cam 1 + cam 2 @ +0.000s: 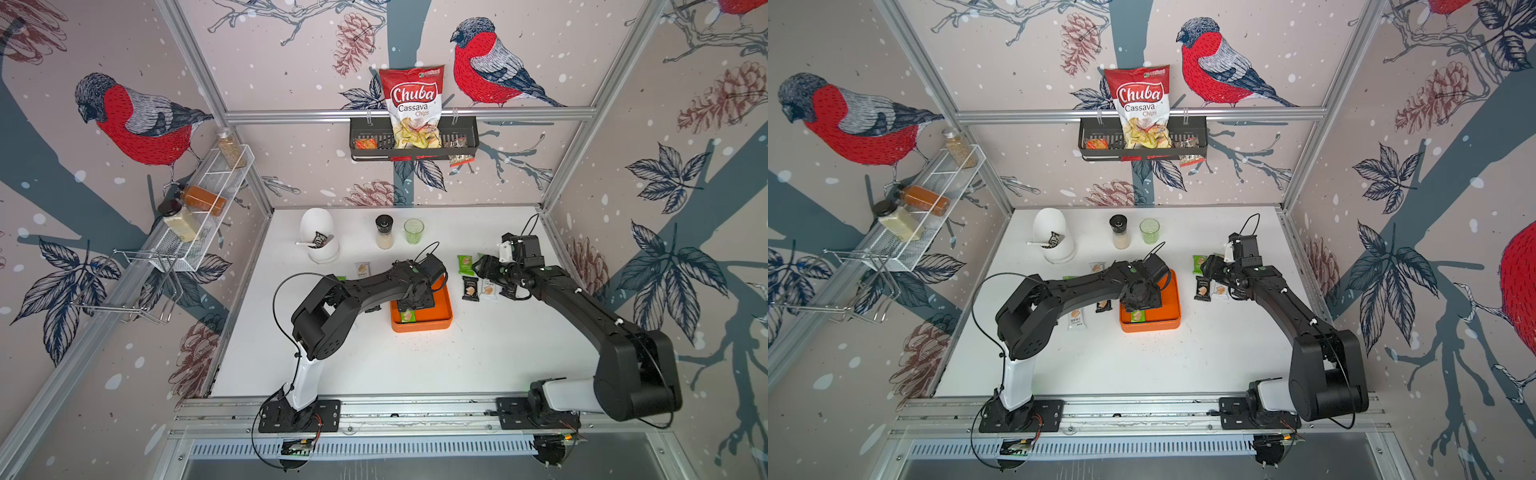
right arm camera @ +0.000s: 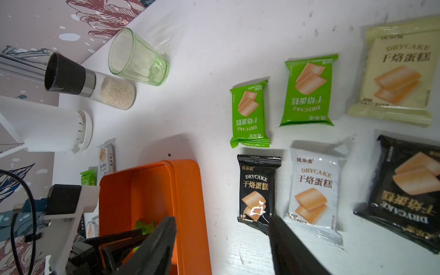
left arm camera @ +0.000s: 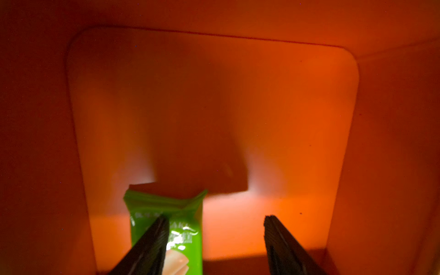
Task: Take the cookies out of the storage box
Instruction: Pick up the cookie from the storage box.
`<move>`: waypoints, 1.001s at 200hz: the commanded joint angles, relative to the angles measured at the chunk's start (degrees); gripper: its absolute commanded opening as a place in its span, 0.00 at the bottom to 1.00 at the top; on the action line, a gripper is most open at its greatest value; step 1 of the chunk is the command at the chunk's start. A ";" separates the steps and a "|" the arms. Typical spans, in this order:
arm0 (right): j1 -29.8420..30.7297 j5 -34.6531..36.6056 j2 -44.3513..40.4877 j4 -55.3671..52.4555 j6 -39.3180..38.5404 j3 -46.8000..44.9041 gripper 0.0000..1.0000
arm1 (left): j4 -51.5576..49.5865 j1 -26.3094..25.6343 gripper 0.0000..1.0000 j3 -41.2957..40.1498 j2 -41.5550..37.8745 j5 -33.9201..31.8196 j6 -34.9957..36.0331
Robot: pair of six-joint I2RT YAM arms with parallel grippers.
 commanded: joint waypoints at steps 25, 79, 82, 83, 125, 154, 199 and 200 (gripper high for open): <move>-0.04 -0.37 -0.18 0.26 -0.55 0.17 0.67 | -2.87 -0.05 0.68 2.09 -1.70 -3.48 1.50; -0.04 -0.42 -0.12 0.56 -0.42 0.13 0.68 | -6.23 -0.05 0.69 -1.27 -4.18 -5.27 1.37; -0.04 -0.45 -0.10 0.56 -0.49 0.13 0.68 | -6.21 -0.05 0.70 -1.47 -4.15 -5.25 1.41; -0.04 -0.45 -0.10 0.56 -0.52 0.17 0.68 | -6.21 -0.05 0.70 -1.49 -4.15 -5.24 1.41; -0.13 -0.16 -0.36 0.30 -0.54 0.18 0.68 | -5.44 -0.05 0.71 -2.96 -2.93 -5.59 1.17; -0.17 -0.01 -0.28 0.37 -0.62 0.04 0.68 | -4.27 -0.06 0.71 -3.60 -2.01 -4.86 1.48; -0.40 -0.03 -0.02 0.29 -0.62 0.14 0.68 | -3.54 -0.05 0.71 -3.82 0.06 -3.67 1.93; -0.44 -0.02 -0.06 0.29 -0.63 0.18 0.68 | -3.56 -0.05 0.70 -3.81 0.11 -3.71 1.94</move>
